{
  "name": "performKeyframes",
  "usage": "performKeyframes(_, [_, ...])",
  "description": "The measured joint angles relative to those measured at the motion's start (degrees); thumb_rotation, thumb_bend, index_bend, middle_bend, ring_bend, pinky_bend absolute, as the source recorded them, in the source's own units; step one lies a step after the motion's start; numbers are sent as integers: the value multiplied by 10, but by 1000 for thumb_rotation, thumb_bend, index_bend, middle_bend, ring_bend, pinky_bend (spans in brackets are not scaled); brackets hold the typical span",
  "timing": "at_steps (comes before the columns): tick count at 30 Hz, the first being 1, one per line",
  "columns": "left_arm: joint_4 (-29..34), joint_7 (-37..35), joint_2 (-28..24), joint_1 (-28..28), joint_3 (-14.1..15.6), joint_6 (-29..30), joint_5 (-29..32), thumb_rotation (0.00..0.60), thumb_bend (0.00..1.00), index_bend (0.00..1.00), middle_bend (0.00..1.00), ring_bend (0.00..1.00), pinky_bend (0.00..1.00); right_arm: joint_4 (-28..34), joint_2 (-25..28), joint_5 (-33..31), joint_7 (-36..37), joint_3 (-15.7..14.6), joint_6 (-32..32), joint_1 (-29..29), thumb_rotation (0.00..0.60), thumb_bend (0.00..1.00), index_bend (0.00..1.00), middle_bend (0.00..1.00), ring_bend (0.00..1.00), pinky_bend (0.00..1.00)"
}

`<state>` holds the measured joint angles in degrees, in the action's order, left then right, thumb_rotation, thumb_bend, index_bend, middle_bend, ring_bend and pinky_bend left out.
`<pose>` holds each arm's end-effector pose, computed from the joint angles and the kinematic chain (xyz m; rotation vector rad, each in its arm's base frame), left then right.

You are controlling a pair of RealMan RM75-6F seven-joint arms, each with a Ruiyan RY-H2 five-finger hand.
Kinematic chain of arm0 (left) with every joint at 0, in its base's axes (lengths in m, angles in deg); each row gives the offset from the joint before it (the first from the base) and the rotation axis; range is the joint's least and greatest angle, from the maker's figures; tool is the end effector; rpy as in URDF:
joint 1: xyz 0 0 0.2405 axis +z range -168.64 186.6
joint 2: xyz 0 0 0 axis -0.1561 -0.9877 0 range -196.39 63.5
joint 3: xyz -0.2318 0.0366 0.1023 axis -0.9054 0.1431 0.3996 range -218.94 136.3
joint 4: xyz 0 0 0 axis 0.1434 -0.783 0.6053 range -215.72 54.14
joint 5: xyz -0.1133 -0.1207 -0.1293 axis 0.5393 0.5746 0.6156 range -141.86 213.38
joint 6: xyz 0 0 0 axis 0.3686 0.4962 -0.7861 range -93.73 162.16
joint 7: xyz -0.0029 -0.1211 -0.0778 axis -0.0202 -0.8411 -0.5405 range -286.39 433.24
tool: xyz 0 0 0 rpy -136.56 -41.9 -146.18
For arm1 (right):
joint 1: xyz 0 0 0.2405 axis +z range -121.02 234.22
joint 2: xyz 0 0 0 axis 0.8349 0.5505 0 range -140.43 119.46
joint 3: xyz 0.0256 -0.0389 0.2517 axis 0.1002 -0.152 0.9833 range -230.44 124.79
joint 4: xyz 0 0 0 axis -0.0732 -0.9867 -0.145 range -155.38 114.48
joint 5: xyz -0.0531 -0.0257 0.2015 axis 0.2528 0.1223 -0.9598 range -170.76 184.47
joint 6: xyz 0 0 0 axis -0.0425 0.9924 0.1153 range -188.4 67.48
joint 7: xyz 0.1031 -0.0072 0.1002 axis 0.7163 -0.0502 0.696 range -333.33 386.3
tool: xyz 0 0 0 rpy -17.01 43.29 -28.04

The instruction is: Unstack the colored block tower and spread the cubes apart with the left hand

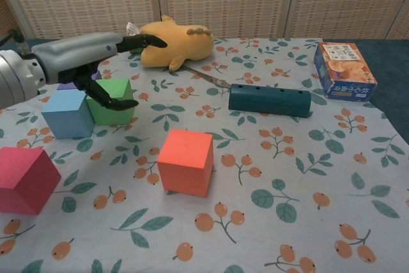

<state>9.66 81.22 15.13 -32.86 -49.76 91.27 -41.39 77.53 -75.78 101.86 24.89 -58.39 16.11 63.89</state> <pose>-0.1301 0.3297 0.0164 -1.9656 -0.8990 -1.1187 -0.2790 -0.1523 0.0996 1.6959 -1.0881 0.8885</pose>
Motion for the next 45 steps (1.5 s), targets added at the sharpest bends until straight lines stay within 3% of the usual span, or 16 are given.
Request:
performKeyframes(7, [-69, -22, -17, -17, -21, -93, 97, 600, 317, 0, 0, 0, 8, -1, -6, -5, -4, -2, -13, 2, 600, 186, 0, 0, 0, 0])
performKeyframes(13, [-142, -27, 6, -43, -23, -137, 120, 600, 317, 0, 0, 0, 6, 4, -3, -7, -3, -6, -22, 6, 600, 186, 0, 0, 0, 0])
performKeyframes(18, [-157, -5, 12, -61, -15, -180, 155, 600, 318, 0, 0, 10, 4, 1, -4, -8, -1, -3, -16, 5, 600, 186, 0, 0, 0, 0])
performKeyframes(21, [-156, 22, 13, -68, -7, -187, 175, 600, 318, 0, 0, 67, 4, 0, -4, -10, -1, -3, -20, 7, 600, 186, 0, 0, 0, 0])
performKeyframes(24, [-157, 50, 16, -73, -1, -184, 197, 600, 319, 0, 11, 185, 4, 1, -3, -10, 1, -3, -22, 8, 600, 186, 0, 0, 0, 0])
performKeyframes(28, [-161, 74, 28, -77, 1, -167, 222, 600, 330, 0, 149, 386, 5, 3, 0, -6, 2, -6, -20, 7, 600, 186, 0, 0, 0, 0])
performKeyframes(31, [-163, 74, 40, -77, -3, -155, 236, 600, 351, 0, 205, 436, 3, 4, 2, -4, 2, -7, -20, 7, 600, 186, 0, 0, 0, 0])
performKeyframes(38, [-142, 55, 37, -71, -7, -136, 212, 600, 372, 0, 216, 439, 0, 4, 1, -7, 3, -7, -26, 9, 600, 186, 0, 0, 0, 0])
performKeyframes(45, [-87, -1, 41, -70, -19, -110, 134, 600, 364, 0, 218, 439, 0, 7, 5, -1, 13, -11, -26, 12, 600, 186, 0, 0, 0, 0])
